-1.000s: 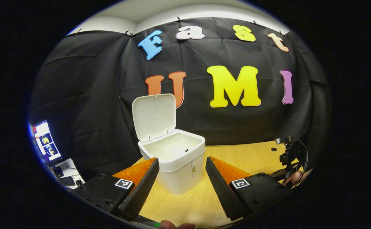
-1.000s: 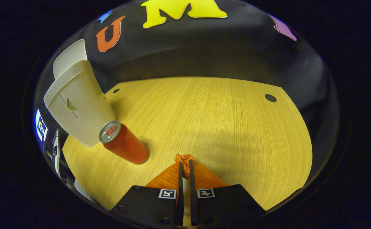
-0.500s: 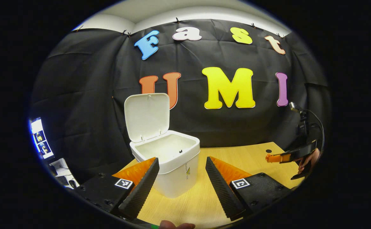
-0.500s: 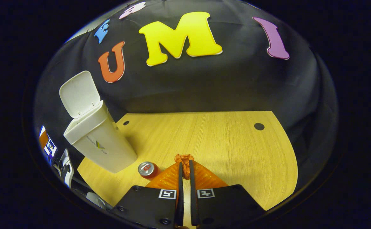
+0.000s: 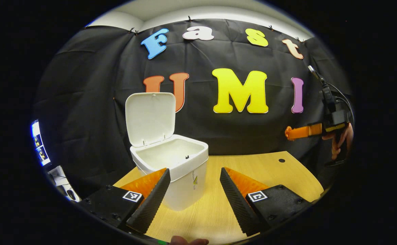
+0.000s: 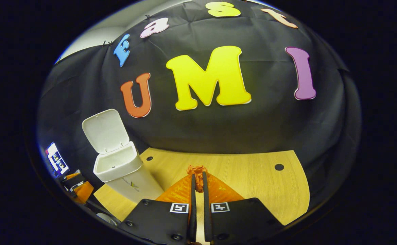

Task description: Press the lid of the desktop garbage bin to open it, pick up the crumpled paper on the desktop and throw it into the bin, then pick up the pop can on the desktop and drop it into the bin, and finally close the garbage bin lid.

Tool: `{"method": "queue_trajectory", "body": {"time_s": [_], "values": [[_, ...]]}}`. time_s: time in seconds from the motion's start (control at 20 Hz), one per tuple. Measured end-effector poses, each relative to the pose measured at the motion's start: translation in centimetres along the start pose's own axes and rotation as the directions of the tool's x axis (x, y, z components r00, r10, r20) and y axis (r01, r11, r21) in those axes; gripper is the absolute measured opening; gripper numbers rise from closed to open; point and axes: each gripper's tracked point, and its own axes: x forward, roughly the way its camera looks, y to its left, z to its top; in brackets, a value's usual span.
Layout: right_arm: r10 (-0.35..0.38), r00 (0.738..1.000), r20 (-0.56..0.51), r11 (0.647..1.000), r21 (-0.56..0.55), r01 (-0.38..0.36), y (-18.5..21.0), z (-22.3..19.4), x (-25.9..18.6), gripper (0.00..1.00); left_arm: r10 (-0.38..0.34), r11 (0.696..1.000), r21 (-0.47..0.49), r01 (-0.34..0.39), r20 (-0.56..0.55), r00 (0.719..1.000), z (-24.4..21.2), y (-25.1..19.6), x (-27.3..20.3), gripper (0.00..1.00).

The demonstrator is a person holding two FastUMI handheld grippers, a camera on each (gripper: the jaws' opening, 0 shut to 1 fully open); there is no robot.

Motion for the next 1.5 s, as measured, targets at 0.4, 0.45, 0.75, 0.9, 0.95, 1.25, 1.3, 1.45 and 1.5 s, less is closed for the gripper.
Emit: {"method": "queue_trajectory", "body": {"time_s": [0.4, 0.45, 0.75, 0.9, 0.95, 1.25, 1.3, 1.45, 1.5], "values": [[0.137, 0.989, 0.062, 0.99, -0.043, -0.134, 8.6, 4.7, 3.3, 0.09, 0.054, 0.999, -0.007, -0.054, 0.0, 0.999, -0.3, 3.0, -1.7, 0.96], [0.154, 0.986, 0.059, 0.987, -0.047, -0.152, 9.7, 4.8, 3.8, 0.09, 0.062, 0.998, -0.007, -0.062, 0.002, 0.998, -0.1, 3.4, -2.0, 0.97], [0.279, 0.96, 0.028, 0.957, -0.098, -0.275, 17.4, 4.5, 6.6, 0.09, 0.132, 0.991, -0.033, -0.131, 0.01, 0.991, 0.3, 6.3, -3.9, 0.96], [0.334, 0.943, 0.007, 0.934, -0.141, -0.329, 21.2, 3.9, 8.3, 0.09, 0.176, 0.984, -0.035, -0.176, 0.016, 0.984, 0.6, 7.8, -4.8, 0.96], [0.348, 0.937, -0.003, 0.926, -0.153, -0.345, 22.3, 3.5, 8.9, 0.09, 0.19, 0.981, -0.033, -0.189, 0.017, 0.982, 0.5, 8.6, -5.2, 0.97], [0.402, 0.913, -0.066, 0.894, -0.187, -0.407, 27.5, 1.1, 11.6, 0.09, 0.276, 0.961, -0.025, -0.276, 0.005, 0.961, -0.2, 11.7, -6.9, 0.96], [0.407, 0.91, -0.077, 0.889, -0.195, -0.414, 28.2, 0.7, 12.0, 0.09, 0.288, 0.958, -0.025, -0.287, 0.004, 0.958, -0.3, 12.2, -7.3, 0.97], [0.419, 0.9, -0.117, 0.874, -0.215, -0.435, 30.1, -1.1, 13.3, 0.09, 0.304, 0.952, -0.019, -0.304, -0.003, 0.953, -0.5, 12.6, -8.1, 0.96], [0.42, 0.898, -0.133, 0.87, -0.221, -0.44, 30.7, -1.6, 13.7, 0.09, 0.31, 0.951, -0.016, -0.31, -0.004, 0.951, -0.7, 12.9, -8.4, 0.96]]}}
